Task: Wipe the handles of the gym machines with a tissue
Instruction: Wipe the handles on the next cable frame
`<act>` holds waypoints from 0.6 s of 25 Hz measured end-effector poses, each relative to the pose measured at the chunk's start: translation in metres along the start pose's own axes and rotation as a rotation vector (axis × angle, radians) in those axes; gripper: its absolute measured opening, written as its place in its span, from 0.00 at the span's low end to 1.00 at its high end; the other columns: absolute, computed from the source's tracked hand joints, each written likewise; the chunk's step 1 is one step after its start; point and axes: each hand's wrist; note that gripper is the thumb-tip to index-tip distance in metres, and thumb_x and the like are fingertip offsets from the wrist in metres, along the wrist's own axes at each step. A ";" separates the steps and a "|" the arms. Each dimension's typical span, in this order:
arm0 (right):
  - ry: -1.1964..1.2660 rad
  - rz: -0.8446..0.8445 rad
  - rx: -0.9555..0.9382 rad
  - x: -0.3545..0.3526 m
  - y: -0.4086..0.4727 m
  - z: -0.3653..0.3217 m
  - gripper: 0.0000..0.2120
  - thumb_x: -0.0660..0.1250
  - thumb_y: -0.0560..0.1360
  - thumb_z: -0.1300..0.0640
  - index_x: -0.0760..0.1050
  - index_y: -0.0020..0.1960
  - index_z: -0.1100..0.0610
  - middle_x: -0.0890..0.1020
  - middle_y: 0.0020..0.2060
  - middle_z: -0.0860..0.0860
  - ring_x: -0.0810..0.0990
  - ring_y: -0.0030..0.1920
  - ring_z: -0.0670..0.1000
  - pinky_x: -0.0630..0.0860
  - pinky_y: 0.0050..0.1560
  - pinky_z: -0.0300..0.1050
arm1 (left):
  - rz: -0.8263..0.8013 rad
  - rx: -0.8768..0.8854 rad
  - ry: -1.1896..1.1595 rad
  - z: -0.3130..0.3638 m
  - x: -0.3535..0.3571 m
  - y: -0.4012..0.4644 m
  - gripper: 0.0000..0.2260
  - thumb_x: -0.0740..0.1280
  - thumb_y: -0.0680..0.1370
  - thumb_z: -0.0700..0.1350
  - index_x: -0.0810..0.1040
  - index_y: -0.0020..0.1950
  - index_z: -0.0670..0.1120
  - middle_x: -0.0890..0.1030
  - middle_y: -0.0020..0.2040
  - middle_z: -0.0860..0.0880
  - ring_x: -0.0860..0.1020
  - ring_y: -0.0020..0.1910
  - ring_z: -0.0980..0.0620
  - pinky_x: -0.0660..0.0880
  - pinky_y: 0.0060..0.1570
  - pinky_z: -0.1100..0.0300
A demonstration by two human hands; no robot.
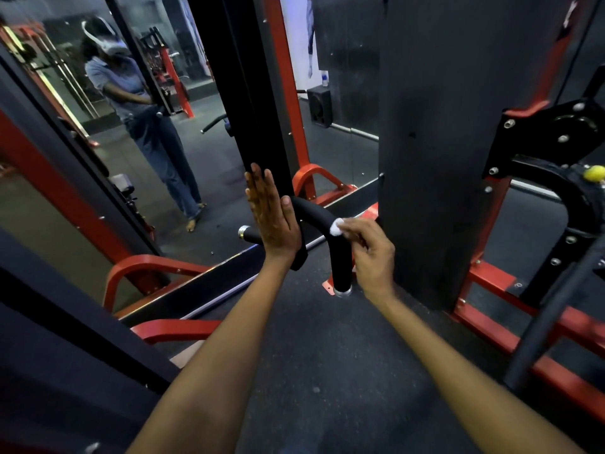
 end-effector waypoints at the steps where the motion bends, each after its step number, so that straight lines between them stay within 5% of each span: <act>1: -0.036 0.011 -0.045 0.000 -0.009 0.005 0.15 0.62 0.69 0.77 0.80 0.48 0.63 0.80 0.46 0.54 0.79 0.49 0.47 0.75 0.51 0.37 | 0.008 -0.001 0.000 -0.001 0.001 -0.002 0.24 0.45 0.85 0.49 0.38 0.78 0.57 0.38 0.78 0.61 0.42 0.77 0.56 0.44 0.76 0.50; 6: -0.349 -0.151 -0.183 -0.029 -0.062 0.053 0.05 0.66 0.74 0.67 0.79 0.47 0.63 0.76 0.44 0.49 0.77 0.48 0.45 0.76 0.50 0.41 | 0.007 -0.030 0.011 0.001 0.000 -0.001 0.24 0.45 0.85 0.49 0.38 0.78 0.57 0.38 0.78 0.61 0.42 0.77 0.56 0.44 0.76 0.50; 8: -0.391 -0.125 -0.245 -0.027 -0.052 0.038 0.06 0.64 0.74 0.64 0.80 0.47 0.64 0.75 0.43 0.50 0.77 0.46 0.48 0.77 0.46 0.45 | 0.022 -0.030 0.017 0.002 0.000 -0.003 0.24 0.45 0.85 0.50 0.38 0.78 0.57 0.39 0.78 0.61 0.43 0.78 0.56 0.44 0.76 0.50; 11: -0.413 -0.067 -0.428 -0.005 -0.020 -0.002 0.07 0.66 0.74 0.66 0.80 0.49 0.65 0.76 0.43 0.53 0.75 0.45 0.50 0.74 0.49 0.39 | 0.008 -0.030 0.020 0.005 -0.002 0.000 0.24 0.45 0.85 0.50 0.38 0.78 0.57 0.39 0.78 0.62 0.43 0.77 0.57 0.44 0.76 0.52; 15: -0.643 -0.347 -0.419 -0.003 -0.038 0.029 0.10 0.66 0.74 0.66 0.78 0.55 0.62 0.74 0.47 0.53 0.74 0.45 0.50 0.76 0.43 0.45 | 0.037 -0.029 0.079 0.001 -0.008 -0.002 0.26 0.49 0.84 0.47 0.38 0.78 0.57 0.40 0.78 0.62 0.44 0.77 0.57 0.45 0.76 0.53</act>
Point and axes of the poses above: each hand's wrist, its own y-axis towards the middle knuckle, its own x-axis out of the palm, z = x × y
